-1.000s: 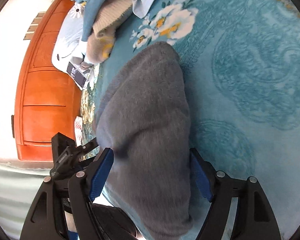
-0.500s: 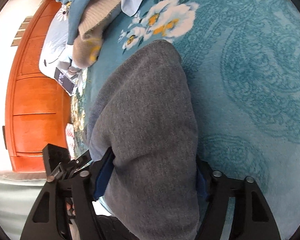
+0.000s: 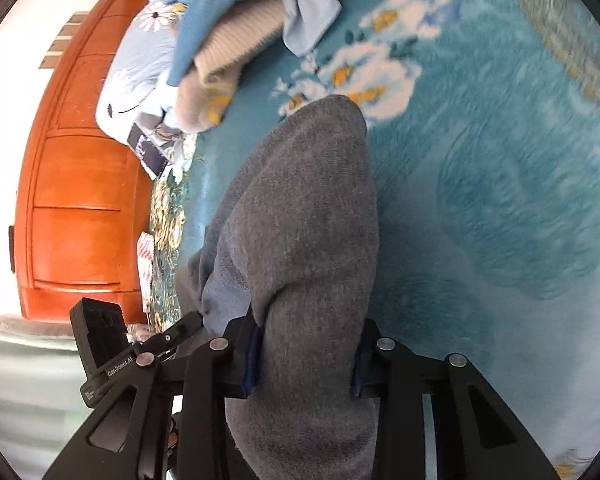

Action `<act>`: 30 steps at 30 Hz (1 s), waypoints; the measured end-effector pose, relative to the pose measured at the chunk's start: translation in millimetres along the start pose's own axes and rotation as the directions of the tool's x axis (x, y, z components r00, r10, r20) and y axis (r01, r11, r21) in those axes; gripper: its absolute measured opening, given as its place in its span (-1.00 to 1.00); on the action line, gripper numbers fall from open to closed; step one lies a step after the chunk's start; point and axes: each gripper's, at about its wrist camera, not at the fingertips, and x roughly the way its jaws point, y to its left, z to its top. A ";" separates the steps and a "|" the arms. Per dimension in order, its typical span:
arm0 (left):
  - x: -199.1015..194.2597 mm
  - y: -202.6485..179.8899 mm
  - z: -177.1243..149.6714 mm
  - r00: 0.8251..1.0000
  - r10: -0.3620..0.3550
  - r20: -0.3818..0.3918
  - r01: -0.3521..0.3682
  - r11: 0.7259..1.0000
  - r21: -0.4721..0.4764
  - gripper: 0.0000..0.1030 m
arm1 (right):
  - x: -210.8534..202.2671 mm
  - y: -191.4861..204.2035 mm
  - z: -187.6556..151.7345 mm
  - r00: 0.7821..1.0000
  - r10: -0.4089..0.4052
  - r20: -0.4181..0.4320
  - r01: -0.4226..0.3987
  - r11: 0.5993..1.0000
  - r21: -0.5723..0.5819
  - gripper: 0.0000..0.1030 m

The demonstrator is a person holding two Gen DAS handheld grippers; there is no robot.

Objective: Fold clothes

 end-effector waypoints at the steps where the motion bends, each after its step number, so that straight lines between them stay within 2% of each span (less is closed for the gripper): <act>1: -1.1 -7.2 -4.0 1.000 -0.014 0.001 0.014 1.000 0.001 -0.47 | -10.0 -0.3 0.4 1.000 -0.004 0.001 0.004 1.000 -0.012 -0.31; 4: -2.3 -35.0 -14.8 0.998 -0.057 0.002 0.057 0.998 0.023 -0.47 | -44.3 -3.3 -1.4 1.000 -0.013 0.014 0.014 0.999 -0.042 -0.31; 8: 2.2 -84.6 -27.2 0.996 -0.085 -0.020 0.086 0.991 0.101 -0.47 | -103.1 -12.3 -9.0 0.998 -0.042 0.050 0.046 0.996 -0.074 -0.31; 13: 12.9 -159.9 -41.5 0.991 -0.115 -0.067 0.128 0.966 0.224 -0.47 | -178.5 -30.1 -21.5 0.992 -0.069 0.105 0.078 0.994 -0.078 -0.31; 22: 40.1 -312.2 -79.7 0.970 -0.158 -0.184 0.225 0.869 0.441 -0.48 | -327.8 -80.8 -44.1 0.965 -0.124 0.231 0.135 0.990 -0.031 -0.31; 25: 52.1 -353.0 -99.0 0.956 -0.176 -0.233 0.270 0.837 0.477 -0.48 | -373.0 -106.7 -57.3 0.954 -0.158 0.255 0.162 0.987 0.004 -0.31; 28: 65.8 -387.4 -120.1 0.943 -0.179 -0.280 0.304 0.804 0.512 -0.66 | -409.8 -137.6 -74.9 0.938 -0.207 0.279 0.197 0.978 0.064 -0.31; 30: 76.2 -406.9 -133.6 0.923 -0.206 -0.324 0.353 0.786 0.508 -0.68 | -428.2 -160.5 -87.9 0.931 -0.227 0.288 0.209 0.974 0.093 -0.31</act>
